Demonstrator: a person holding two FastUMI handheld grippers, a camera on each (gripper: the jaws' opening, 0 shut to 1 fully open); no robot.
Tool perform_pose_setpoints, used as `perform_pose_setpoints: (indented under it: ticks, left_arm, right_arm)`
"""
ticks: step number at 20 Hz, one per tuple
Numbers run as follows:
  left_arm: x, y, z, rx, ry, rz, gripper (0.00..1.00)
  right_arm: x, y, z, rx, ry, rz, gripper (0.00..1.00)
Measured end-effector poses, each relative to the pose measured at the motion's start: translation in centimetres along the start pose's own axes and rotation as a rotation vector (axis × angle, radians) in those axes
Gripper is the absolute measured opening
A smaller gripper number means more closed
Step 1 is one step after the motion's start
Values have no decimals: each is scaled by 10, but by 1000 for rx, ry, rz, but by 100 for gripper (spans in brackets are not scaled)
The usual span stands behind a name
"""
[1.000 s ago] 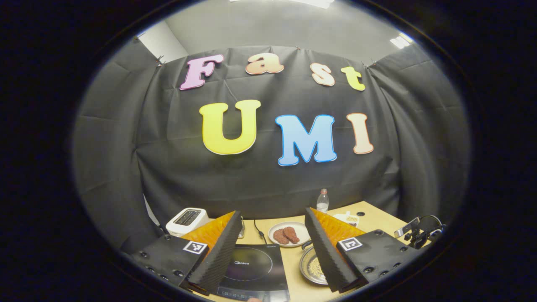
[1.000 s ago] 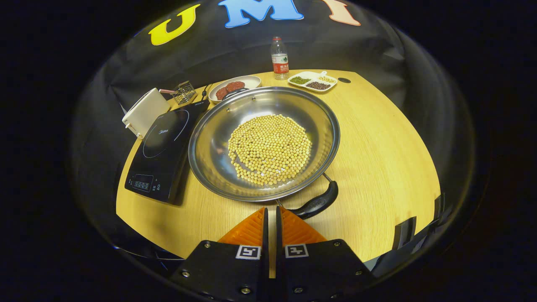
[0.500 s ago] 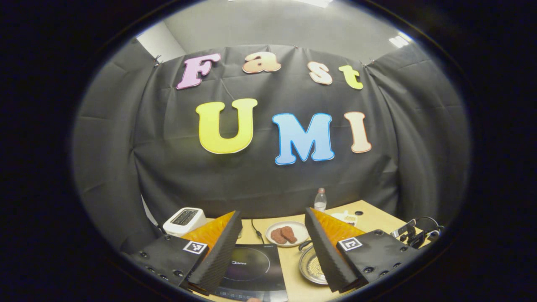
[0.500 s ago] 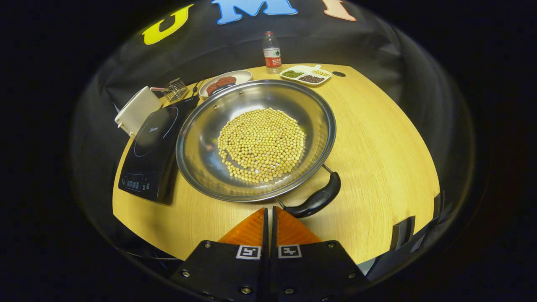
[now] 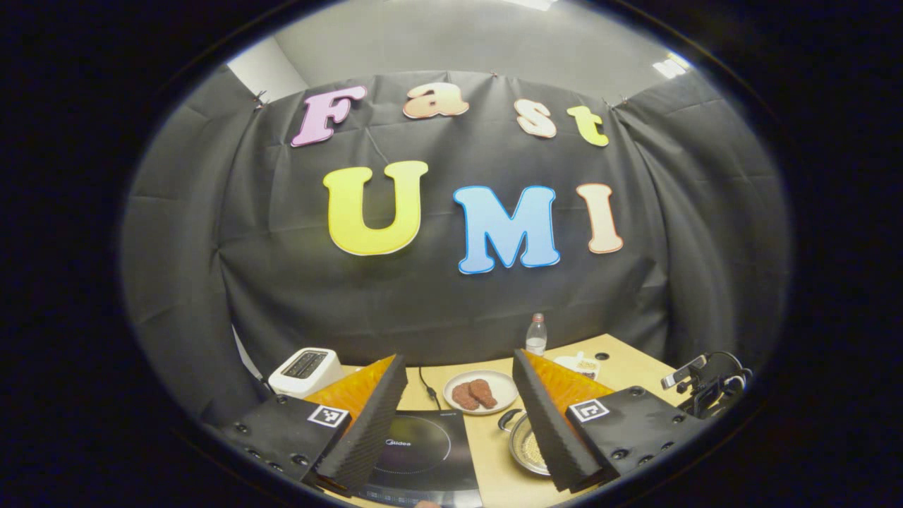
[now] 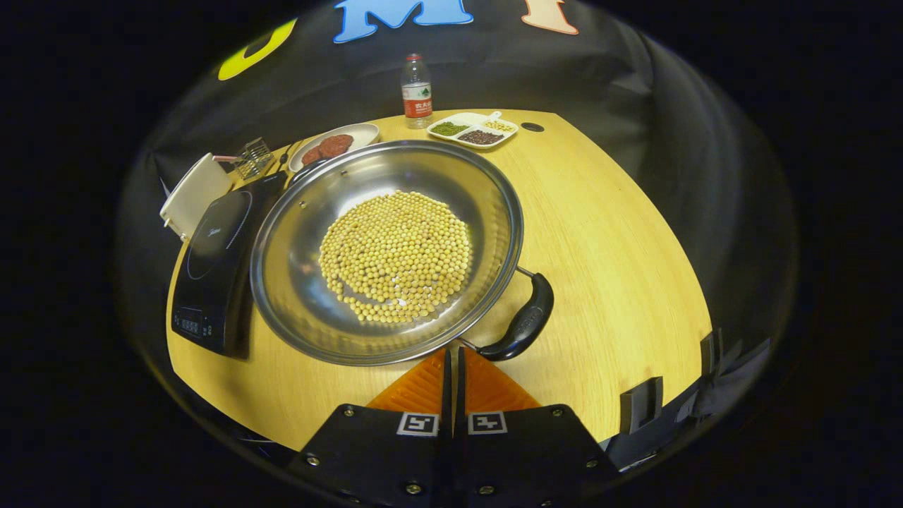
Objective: First push the handle of the pot to place it horizontally, then grasp the pot with both hands and set it on the induction cooktop.
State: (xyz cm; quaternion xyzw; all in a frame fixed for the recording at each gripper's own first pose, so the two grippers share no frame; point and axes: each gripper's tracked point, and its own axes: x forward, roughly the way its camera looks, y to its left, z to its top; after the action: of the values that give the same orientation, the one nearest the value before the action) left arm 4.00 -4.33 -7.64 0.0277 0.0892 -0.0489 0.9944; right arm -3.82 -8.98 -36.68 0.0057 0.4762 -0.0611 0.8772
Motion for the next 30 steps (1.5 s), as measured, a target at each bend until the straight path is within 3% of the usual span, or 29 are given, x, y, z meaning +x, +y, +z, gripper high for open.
perform_pose_setpoints:
  ticks: [12,20,21,27,28,30]
  left_arm:
    - [15,-13,-8,-6,25,11,91]
    - [25,-14,-14,3,47,47,91]
    - [26,-13,-14,5,49,52,98]
    - [32,-10,-24,0,74,79,91]
    - [34,-10,-27,0,79,82,100]
    - [36,-13,-32,-3,90,82,94]
  right_arm:
    - [25,-54,35,-128,-21,-102,1]
    - [48,-80,67,-103,-4,-95,1]
    - [50,-82,72,-107,-7,-97,1]
    - [63,-90,97,-136,-24,-100,1]
    - [66,-91,100,-140,-28,-101,1]
    - [69,-93,107,-151,-32,-104,1]
